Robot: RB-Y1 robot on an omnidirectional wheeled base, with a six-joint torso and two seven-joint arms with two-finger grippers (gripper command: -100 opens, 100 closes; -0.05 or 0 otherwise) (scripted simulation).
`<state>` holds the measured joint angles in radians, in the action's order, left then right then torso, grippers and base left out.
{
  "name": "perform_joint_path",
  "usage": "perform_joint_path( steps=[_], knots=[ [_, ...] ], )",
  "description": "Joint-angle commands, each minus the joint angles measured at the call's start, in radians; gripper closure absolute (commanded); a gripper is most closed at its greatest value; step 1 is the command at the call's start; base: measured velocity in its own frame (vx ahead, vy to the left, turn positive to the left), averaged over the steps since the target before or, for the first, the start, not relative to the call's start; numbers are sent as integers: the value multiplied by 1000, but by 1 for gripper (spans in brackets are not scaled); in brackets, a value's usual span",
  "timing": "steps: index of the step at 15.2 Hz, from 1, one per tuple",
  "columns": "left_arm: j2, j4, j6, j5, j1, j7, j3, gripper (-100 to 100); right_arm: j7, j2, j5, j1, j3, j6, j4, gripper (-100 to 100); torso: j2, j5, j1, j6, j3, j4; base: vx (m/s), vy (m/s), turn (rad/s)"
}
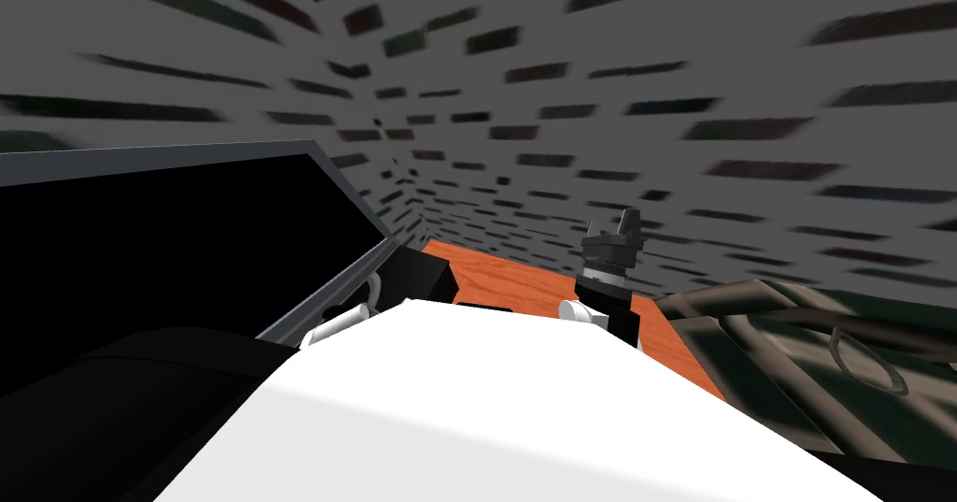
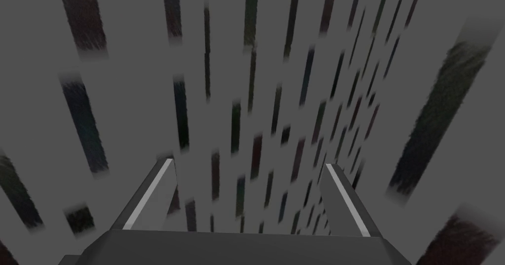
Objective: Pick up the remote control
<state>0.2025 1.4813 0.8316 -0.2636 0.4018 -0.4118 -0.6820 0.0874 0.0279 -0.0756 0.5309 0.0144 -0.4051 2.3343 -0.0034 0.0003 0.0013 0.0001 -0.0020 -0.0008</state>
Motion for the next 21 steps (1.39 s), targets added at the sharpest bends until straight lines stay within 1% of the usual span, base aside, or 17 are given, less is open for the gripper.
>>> perform_joint_path(
  steps=[1,2,3,4,6,7,8,9,10,13,14,15,16,17,18,20,21],
  knots=[
    [-11,-27,43,-1,-9,-8,-14,-100,0,0,0,0,0,0,0,0,0,0,0,0,0,0,44,64,-127],
    [-26,-51,71,-8,-12,-15,-31,-100,0,0,0,0,0,0,0,0,0,0,1,0,0,0,40,67,-166],
    [-26,-51,83,-8,-12,-15,-31,-100,0,0,0,0,0,0,0,0,0,0,1,0,0,0,41,57,-147],
    [-41,-74,106,-14,-15,-21,-46,-100,0,0,0,0,0,0,0,0,0,0,1,0,0,0,50,57,-172],
    [-41,-74,119,-14,-15,-21,-46,-100,0,0,0,0,0,0,0,0,0,0,1,0,0,0,40,47,-94],
    [-57,-95,151,-20,-17,-27,-60,-100,0,0,0,0,0,0,0,0,0,0,0,-1,0,0,32,33,-104],
    [-57,-95,152,-20,-17,-27,-60,-100,0,0,0,0,0,0,0,0,0,0,-1,0,0,0,31,38,-104],
    [-73,-114,181,-26,-19,-32,-72,-100,0,0,0,0,0,0,0,0,0,0,-1,0,0,0,35,54,-125],
    [-73,-114,181,-26,-19,-32,-72,-100,0,0,0,0,0,0,0,0,0,0,0,0,0,0,33,65,-125],
    [-124,-162,244,-36,-24,-43,-100,-100,0,0,0,0,0,0,0,0,0,1,2,0,0,0,33,99,-151],
    [-124,-162,244,-36,-24,-43,-100,-100,0,0,0,0,0,0,0,0,0,1,4,0,0,0,30,125,-99],
    [-156,-183,263,-39,-25,-46,-108,-100,0,0,0,0,0,0,0,0,0,1,5,0,0,0,56,137,-97],
    [-166,-190,265,-39,-25,-47,-110,-100,0,0,0,0,0,0,0,0,0,1,6,-1,0,0,54,175,-79],
    [-152,-167,256,-44,-13,-39,-107,-100,0,0,0,0,0,0,0,0,-1,2,7,0,-1,0,25,111,-35],
    [-160,-194,230,-39,-19,-38,-98,-100,0,0,0,0,0,0,0,0,0,1,6,0,0,0,12,51,42],
    [-161,-213,210,-36,-24,-37,-93,-100,0,0,0,0,0,0,0,0,1,0,0,-1,0,0,7,23,61],
    [-162,-231,191,-33,-29,-35,-87,-100,0,0,0,0,0,0,0,0,1,0,-1,-1,1,0,4,9,46]
  ],
)
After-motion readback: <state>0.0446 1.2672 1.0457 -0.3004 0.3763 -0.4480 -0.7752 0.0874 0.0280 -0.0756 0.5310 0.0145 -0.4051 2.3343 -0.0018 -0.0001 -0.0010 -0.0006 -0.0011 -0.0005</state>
